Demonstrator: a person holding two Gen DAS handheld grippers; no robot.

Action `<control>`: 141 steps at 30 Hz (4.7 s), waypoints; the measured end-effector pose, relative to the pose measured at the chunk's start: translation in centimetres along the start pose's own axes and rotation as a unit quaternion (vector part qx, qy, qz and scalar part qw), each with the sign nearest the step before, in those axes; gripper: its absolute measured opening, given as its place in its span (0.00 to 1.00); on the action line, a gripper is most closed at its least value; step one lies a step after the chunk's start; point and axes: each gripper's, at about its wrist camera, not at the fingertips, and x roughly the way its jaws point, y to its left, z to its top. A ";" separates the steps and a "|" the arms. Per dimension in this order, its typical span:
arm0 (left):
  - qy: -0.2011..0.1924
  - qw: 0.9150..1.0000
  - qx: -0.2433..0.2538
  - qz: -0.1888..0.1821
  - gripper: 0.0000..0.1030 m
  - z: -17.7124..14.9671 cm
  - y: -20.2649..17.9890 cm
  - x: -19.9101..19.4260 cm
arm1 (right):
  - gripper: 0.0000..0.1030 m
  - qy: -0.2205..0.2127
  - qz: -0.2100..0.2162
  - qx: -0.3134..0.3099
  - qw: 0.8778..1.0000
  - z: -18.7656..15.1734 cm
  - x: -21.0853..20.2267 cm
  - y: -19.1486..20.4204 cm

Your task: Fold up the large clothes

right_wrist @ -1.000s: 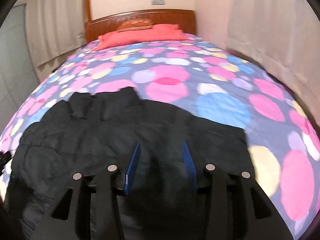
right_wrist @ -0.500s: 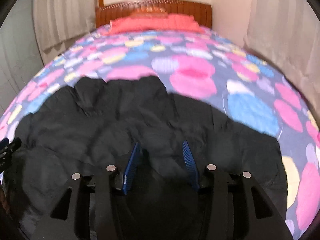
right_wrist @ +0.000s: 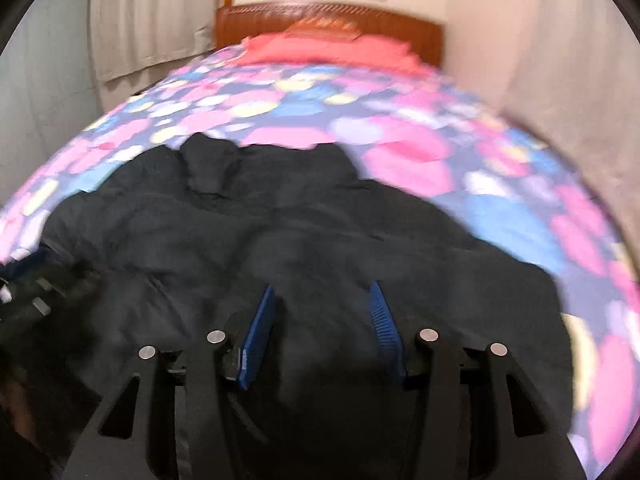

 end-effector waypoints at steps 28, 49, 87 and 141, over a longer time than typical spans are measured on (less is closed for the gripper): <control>0.053 0.993 -0.108 -0.016 0.81 -16.2 12.0 -16.4 | 0.70 0.045 -0.016 0.150 0.987 -18.9 -16.8 -15.8; 0.072 0.968 -0.218 -0.101 0.74 -23.1 14.8 -18.7 | 0.59 0.082 0.080 0.219 0.969 -27.8 -18.9 -15.4; 0.053 0.967 -0.192 -0.161 0.13 -25.2 15.1 -25.0 | 0.19 0.063 0.152 0.232 0.959 -29.2 -23.0 -15.6; 0.049 0.985 -0.121 -0.117 0.42 6.7 11.6 3.8 | 0.34 0.051 0.193 0.309 0.930 1.9 5.5 -20.0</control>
